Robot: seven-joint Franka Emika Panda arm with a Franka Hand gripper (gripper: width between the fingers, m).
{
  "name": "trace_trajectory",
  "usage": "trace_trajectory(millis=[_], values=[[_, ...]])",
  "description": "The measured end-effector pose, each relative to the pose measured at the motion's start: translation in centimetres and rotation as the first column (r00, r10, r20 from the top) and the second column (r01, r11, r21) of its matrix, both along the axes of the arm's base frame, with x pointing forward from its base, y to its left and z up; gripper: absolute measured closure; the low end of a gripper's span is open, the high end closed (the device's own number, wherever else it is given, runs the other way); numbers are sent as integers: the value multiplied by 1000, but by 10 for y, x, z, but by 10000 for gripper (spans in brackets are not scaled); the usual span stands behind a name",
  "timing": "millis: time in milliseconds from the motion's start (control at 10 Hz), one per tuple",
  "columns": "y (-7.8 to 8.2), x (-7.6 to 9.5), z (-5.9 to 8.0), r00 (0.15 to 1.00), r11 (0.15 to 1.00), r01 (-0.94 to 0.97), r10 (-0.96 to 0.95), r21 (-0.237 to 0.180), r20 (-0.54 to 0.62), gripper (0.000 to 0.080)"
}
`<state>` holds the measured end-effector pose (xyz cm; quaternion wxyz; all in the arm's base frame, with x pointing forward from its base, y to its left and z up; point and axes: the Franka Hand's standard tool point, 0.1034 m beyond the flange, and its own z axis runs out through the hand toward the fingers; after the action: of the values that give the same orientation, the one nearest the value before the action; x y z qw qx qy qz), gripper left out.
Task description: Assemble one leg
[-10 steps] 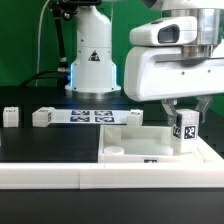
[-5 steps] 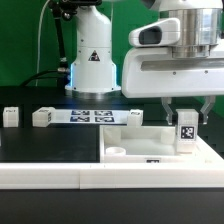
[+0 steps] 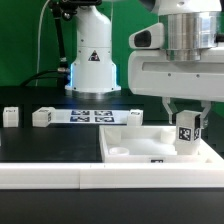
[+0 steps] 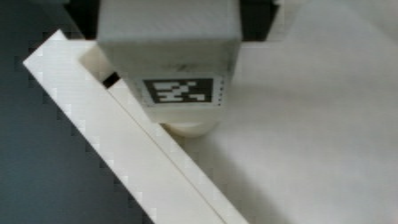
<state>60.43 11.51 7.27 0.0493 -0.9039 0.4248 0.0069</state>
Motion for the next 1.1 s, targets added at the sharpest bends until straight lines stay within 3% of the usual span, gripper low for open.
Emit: trace_trajectory(millis=[300, 600, 800, 1100], values=[[-1, 1, 0, 980, 980, 198, -198, 15, -20, 509], [-1, 1, 0, 962, 962, 272, -271, 20, -30, 507], [0, 1, 0, 987, 987, 159, -159, 19, -17, 189], [1, 1, 1, 993, 993, -121, 121, 9, 13, 152]])
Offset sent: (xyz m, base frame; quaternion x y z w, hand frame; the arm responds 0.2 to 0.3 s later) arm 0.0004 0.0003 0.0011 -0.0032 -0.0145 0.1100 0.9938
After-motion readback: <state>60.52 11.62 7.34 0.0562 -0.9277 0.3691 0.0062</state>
